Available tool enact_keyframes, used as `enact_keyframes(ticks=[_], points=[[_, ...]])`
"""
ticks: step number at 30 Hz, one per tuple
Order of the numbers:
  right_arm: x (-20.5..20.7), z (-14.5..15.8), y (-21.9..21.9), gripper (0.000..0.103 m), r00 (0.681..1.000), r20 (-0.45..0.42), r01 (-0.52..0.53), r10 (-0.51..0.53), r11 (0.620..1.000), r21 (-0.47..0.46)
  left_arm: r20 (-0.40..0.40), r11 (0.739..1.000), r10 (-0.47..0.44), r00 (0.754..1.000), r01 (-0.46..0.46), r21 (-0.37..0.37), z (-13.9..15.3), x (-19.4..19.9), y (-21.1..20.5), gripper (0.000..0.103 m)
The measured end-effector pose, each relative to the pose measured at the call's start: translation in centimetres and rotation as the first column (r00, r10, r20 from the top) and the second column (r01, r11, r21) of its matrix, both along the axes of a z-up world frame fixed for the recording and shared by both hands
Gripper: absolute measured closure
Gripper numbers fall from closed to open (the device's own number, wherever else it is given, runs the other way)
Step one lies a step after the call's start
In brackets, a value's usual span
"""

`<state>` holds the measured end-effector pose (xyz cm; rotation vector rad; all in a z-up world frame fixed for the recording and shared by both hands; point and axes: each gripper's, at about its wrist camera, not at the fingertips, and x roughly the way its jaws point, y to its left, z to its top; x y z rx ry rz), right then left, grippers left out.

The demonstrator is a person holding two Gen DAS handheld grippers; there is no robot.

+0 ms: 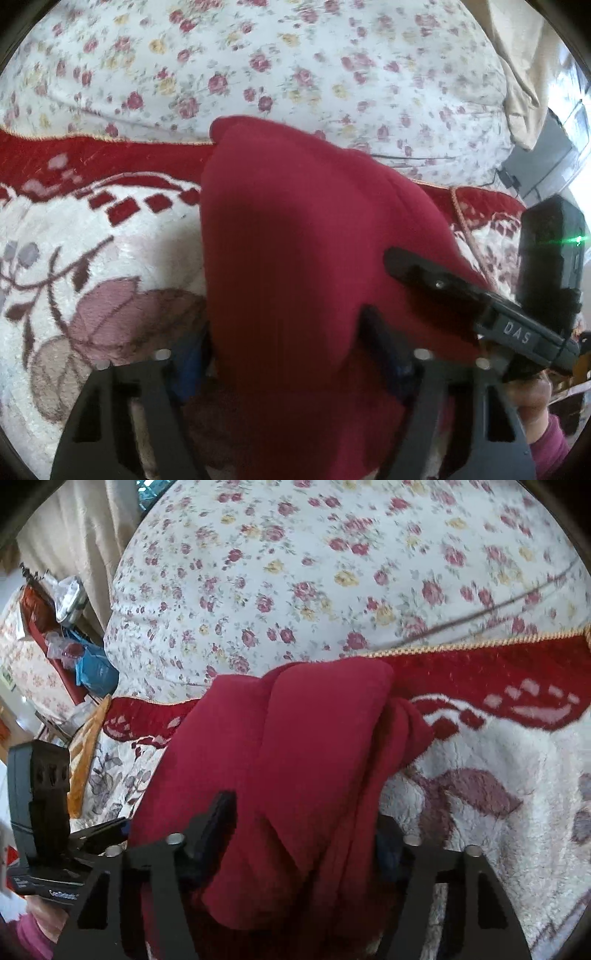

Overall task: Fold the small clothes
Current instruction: 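Lower the folded bundle onto the blanket and open both grippers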

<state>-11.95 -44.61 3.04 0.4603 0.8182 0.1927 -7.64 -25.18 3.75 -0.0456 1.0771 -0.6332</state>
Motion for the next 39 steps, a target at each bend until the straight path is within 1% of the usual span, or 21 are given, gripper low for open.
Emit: enact_keyframes(ticks=[2, 4, 6, 7, 9, 13, 15, 17, 18, 19, 20, 22, 26, 29, 30, 32, 34, 35, 36, 37, 39], points=[[-0.4, 0.6, -0.1, 0.046, 1.0, 0.008, 0.001, -0.002, 1.0, 0.027, 0.016, 1.0, -0.007, 1.0, 0.007, 0.005, 0.3, -0.3, 0.1, 0.036], [-0.8, 1.1, 0.0, 0.051, 1.0, 0.014, 0.005, -0.006, 0.998, 0.058, -0.015, 1.0, 0.01, 1.0, -0.011, -0.026, 0.5, -0.2, 0.9, 0.041], [-1.6, 1.9, 0.4, 0.053, 1.0, 0.026, -0.004, 0.002, 0.996, 0.088, -0.033, 0.998, 0.018, 0.999, -0.02, -0.052, 1.3, -0.5, 1.8, 0.045], [-1.8, 2.2, 0.7, 0.053, 1.0, 0.029, -0.013, 0.01, 0.995, 0.096, -0.024, 0.998, 0.019, 1.0, -0.02, -0.054, 1.9, -0.9, 2.3, 0.046], [-2.5, 2.9, 1.7, 0.053, 0.999, 0.027, -0.041, 0.038, 0.993, 0.115, 0.002, 0.999, 0.02, 1.0, -0.02, -0.05, 3.2, -2.1, 3.4, 0.047], [-4.2, 3.7, 3.8, 0.053, 0.996, 0.018, -0.093, 0.091, 0.982, 0.164, 0.006, 0.999, 0.03, 1.0, -0.029, -0.042, 5.1, -4.9, 6.2, 0.047], [-5.1, 3.4, 5.1, 0.053, 0.993, 0.015, -0.121, 0.12, 0.979, 0.166, 0.024, 0.999, 0.035, 0.999, -0.035, -0.005, 5.7, -6.3, 7.3, 0.047], [-5.5, 2.5, 5.9, 0.049, 0.991, -0.028, -0.125, 0.131, 0.98, 0.157, 0.034, 0.999, 0.045, 0.998, -0.045, 0.011, 5.7, -7.6, 8.3, 0.047], [-5.7, 1.7, 6.5, 0.043, 0.988, -0.085, -0.117, 0.127, 0.986, 0.118, 0.029, 0.998, 0.057, 0.998, -0.058, 0.016, 5.3, -8.2, 8.8, 0.047], [-6.0, 1.4, 6.9, 0.039, 0.986, -0.121, -0.11, 0.118, 0.992, 0.069, 0.016, 0.997, 0.071, 0.997, -0.072, 0.026, 4.7, -8.7, 9.4, 0.047], [-6.6, 1.3, 7.0, 0.038, 0.986, -0.128, -0.105, 0.108, 0.994, 0.029, 0.004, 0.996, 0.086, 0.996, -0.086, 0.036, 4.1, -9.1, 9.7, 0.047], [-8.0, 2.0, 6.9, 0.032, 0.991, -0.107, -0.083, 0.079, 0.996, -0.032, 0.009, 0.992, 0.112, 0.994, -0.113, 0.061, 3.1, -9.5, 10.2, 0.043], [-10.9, 5.1, 7.3, 0.032, 0.998, -0.047, -0.049, 0.044, 0.991, -0.122, 0.066, 0.985, 0.152, 0.986, -0.156, 0.066, 3.1, -9.5, 11.3, 0.024], [-12.2, 7.7, 9.8, 0.032, 0.994, 0.032, -0.094, 0.103, 0.975, -0.201, 0.084, 0.98, 0.187, 0.979, -0.192, 0.055, 3.0, -9.3, 12.1, 0.016], [-12.2, 8.2, 10.6, 0.032, 0.991, 0.048, -0.111, 0.125, 0.968, -0.225, 0.083, 0.978, 0.197, 0.977, -0.201, 0.052, 3.0, -9.2, 12.3, 0.015], [-12.0, 8.5, 12.3, 0.034, 0.983, 0.06, -0.154, 0.175, 0.954, -0.259, 0.095, 0.977, 0.202, 0.975, -0.207, 0.054, 3.2, -9.0, 12.2, 0.014], [-11.3, 8.0, 13.9, 0.042, 0.975, 0.044, -0.194, 0.216, 0.937, -0.291, 0.133, 0.975, 0.198, 0.971, -0.209, 0.075, 3.5, -9.2, 12.1, 0.014], [-11.1, 7.6, 14.3, 0.043, 0.975, 0.035, -0.2, 0.22, 0.932, -0.303, 0.156, 0.974, 0.192, 0.969, -0.207, 0.089, 3.6, -9.3, 11.9, 0.013], [-10.6, 6.9, 14.5, 0.044, 0.975, 0.016, -0.204, 0.22, 0.928, -0.312, 0.18, 0.973, 0.184, 0.966, -0.205, 0.107, 3.8, -9.5, 11.8, 0.013], [-9.9, 5.8, 14.5, 0.048, 0.979, -0.021, -0.199, 0.204, 0.923, -0.331, 0.201, 0.972, 0.173, 0.964, -0.2, 0.122, 3.9, -9.6, 11.6, 0.013], [-8.8, 3.9, 14.2, 0.053, 0.982, -0.09, -0.185, 0.163, 0.919, -0.349, 0.225, 0.973, 0.153, 0.962, -0.187, 0.137, 4.0, -9.8, 11.3, 0.013]])
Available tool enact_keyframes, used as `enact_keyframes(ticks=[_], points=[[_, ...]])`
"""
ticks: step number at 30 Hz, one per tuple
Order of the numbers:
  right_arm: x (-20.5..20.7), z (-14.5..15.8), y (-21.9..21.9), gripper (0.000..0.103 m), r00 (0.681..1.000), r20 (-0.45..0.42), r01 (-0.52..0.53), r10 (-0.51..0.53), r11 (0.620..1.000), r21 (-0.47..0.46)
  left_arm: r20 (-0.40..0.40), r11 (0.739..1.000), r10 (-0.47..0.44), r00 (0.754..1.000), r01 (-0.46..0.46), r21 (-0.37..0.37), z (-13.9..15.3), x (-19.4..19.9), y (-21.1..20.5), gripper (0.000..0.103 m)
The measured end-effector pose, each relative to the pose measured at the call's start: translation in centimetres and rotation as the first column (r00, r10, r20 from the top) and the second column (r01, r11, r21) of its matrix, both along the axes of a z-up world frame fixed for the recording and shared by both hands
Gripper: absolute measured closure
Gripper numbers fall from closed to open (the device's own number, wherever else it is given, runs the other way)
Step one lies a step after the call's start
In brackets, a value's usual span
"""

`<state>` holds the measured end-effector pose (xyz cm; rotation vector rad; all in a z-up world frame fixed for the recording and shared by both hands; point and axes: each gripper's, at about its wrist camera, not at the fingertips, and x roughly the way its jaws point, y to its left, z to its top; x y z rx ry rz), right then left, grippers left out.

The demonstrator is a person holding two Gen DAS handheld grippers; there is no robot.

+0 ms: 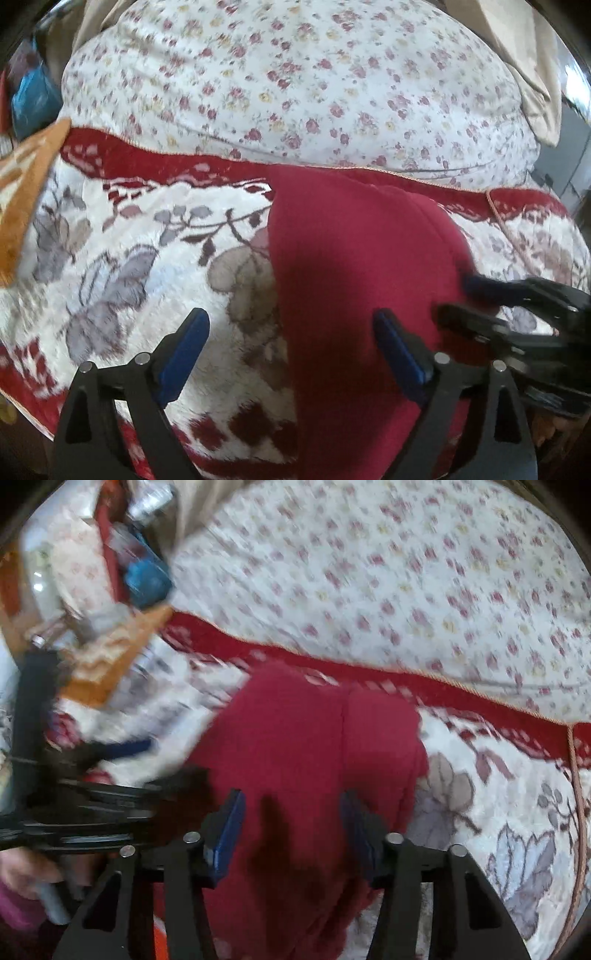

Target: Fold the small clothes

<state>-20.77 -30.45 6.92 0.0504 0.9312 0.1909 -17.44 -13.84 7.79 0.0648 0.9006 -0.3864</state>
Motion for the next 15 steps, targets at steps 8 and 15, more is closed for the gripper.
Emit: enact_keyframes(ticks=[8, 15], points=[[-1.0, 0.8, -1.0, 0.046, 0.999, 0.001, 0.042, -0.043, 0.995, 0.088, 0.053, 0.999, -0.003, 0.999, 0.001, 0.037, 0.6, -0.3, -0.2, 0.013], [-3.1, 3.0, -1.4, 0.025, 0.99, 0.048, 0.13, -0.134, 0.989, 0.075, 0.116, 0.998, 0.024, 0.993, -0.03, 0.05, 1.5, -0.8, 0.0, 0.013]])
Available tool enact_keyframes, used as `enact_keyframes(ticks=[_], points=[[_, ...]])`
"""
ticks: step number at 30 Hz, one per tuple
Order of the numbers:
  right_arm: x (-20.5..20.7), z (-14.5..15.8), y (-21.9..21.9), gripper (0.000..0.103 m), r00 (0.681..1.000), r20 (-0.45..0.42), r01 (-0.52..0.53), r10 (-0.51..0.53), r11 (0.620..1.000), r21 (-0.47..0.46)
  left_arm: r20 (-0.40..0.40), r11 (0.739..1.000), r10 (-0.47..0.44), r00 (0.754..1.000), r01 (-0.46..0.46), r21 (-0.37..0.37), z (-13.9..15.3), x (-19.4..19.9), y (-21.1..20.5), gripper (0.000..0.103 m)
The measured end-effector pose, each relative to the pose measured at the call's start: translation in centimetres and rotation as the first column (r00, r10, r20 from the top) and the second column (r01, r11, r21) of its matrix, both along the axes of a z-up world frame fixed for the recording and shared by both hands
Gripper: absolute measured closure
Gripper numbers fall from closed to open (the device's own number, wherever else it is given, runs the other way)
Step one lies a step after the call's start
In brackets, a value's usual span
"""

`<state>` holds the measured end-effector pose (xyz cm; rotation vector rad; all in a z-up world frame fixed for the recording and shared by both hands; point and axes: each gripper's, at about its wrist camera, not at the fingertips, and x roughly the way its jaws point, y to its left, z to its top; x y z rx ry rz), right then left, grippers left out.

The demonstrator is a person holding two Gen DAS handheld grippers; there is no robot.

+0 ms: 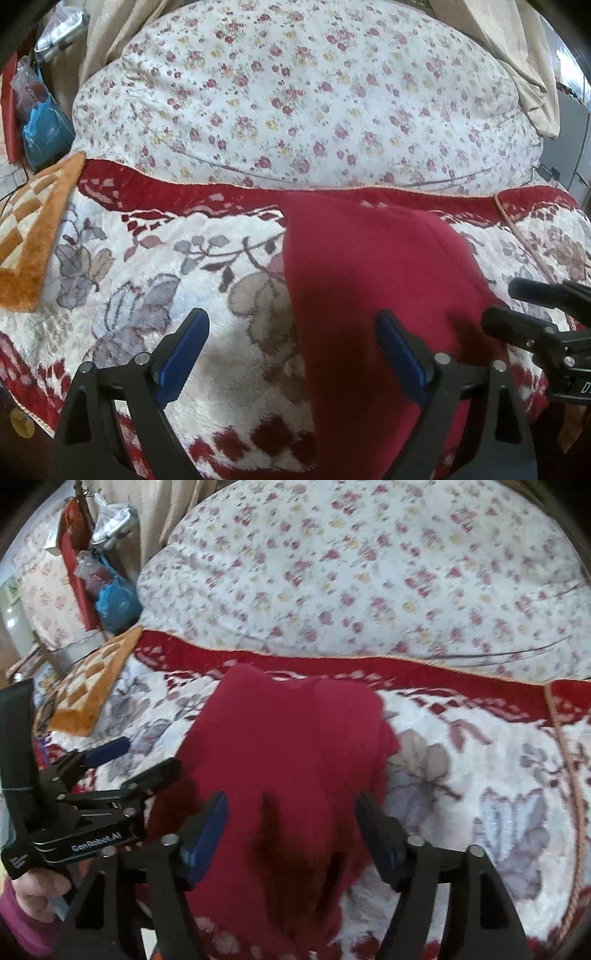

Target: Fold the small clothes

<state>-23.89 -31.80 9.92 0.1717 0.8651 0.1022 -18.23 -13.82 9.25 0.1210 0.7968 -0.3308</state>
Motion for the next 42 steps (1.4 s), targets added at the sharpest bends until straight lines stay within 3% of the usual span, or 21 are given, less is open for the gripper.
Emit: enact_keyframes(ticks=[16, 28, 42], points=[[0.3, -1.0, 0.8, 0.013, 0.996, -0.032, 0.079, -0.08, 0.996, -0.038, 0.0, 0.999, 0.038, 0.999, -0.038, -0.01, 0.1, 0.2, 0.7, 0.013], [0.4, -1.1, 0.2, 0.01, 0.99, -0.036, 0.135, -0.137, 0.99, -0.048, 0.006, 0.999, 0.04, 0.999, -0.04, -0.003, 0.0, 0.3, 0.5, 0.013], [0.5, -1.5, 0.5, 0.01, 0.991, -0.048, 0.126, -0.128, 0.991, -0.04, 0.015, 0.999, 0.043, 0.999, -0.043, 0.002, 0.0, 0.3, 0.6, 0.013]])
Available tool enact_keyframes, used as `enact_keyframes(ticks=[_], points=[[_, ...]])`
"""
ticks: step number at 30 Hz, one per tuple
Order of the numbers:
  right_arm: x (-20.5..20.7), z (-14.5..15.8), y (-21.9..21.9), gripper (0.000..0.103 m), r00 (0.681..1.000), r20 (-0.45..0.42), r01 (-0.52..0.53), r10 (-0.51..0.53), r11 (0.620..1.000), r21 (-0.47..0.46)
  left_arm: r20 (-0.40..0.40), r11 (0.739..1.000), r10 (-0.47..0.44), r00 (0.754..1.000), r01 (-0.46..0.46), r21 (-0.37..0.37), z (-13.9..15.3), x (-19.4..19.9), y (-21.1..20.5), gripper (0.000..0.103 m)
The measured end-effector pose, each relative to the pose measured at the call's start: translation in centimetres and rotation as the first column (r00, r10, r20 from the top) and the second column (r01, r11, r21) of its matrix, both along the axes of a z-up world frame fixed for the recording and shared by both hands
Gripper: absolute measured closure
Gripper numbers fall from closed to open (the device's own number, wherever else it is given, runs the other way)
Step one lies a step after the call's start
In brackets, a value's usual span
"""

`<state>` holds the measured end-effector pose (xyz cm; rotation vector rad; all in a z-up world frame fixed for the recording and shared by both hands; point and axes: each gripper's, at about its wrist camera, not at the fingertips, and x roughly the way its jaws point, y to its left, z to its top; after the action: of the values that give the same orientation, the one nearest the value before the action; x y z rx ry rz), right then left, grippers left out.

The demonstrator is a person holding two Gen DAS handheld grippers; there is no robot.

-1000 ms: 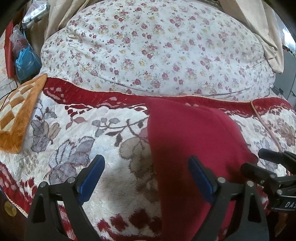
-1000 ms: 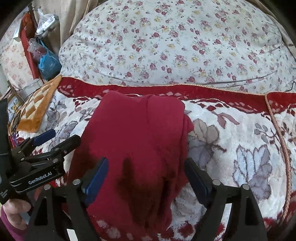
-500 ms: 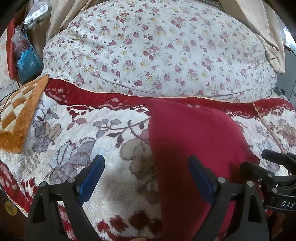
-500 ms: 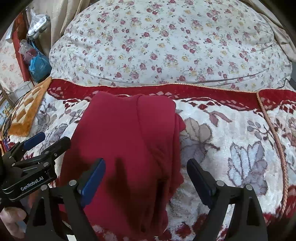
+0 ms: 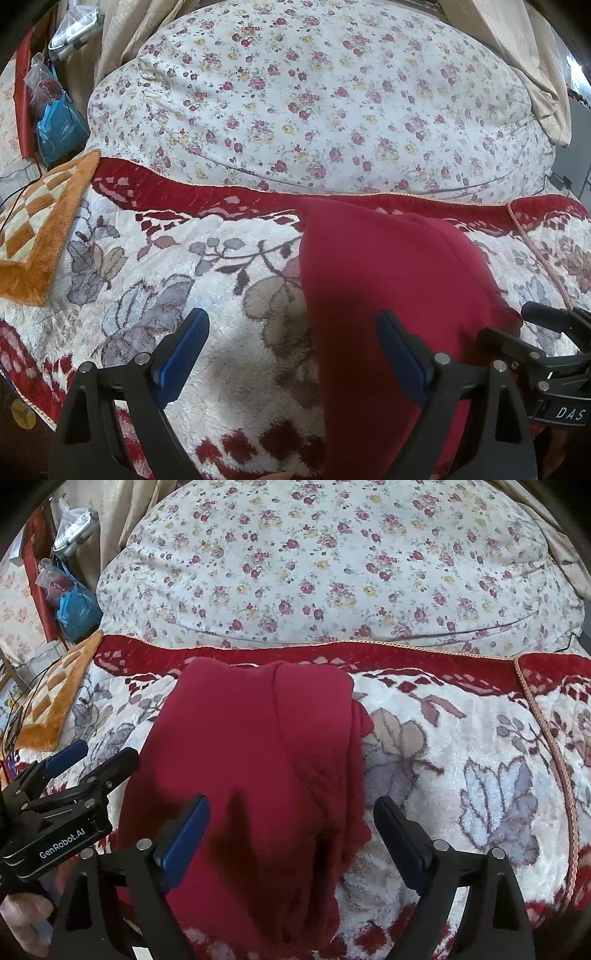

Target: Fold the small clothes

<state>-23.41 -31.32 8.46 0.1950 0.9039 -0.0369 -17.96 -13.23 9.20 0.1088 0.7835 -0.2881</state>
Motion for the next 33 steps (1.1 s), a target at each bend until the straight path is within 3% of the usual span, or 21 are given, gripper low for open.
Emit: enact_keyframes(ticks=[33], points=[[0.15, -0.56, 0.2, 0.009, 1.0, -0.012, -0.015, 0.015, 1.0, 0.004, 0.006, 1.0, 0.003, 1.0, -0.003, 0.013, -0.04, 0.06, -0.04, 0.013]])
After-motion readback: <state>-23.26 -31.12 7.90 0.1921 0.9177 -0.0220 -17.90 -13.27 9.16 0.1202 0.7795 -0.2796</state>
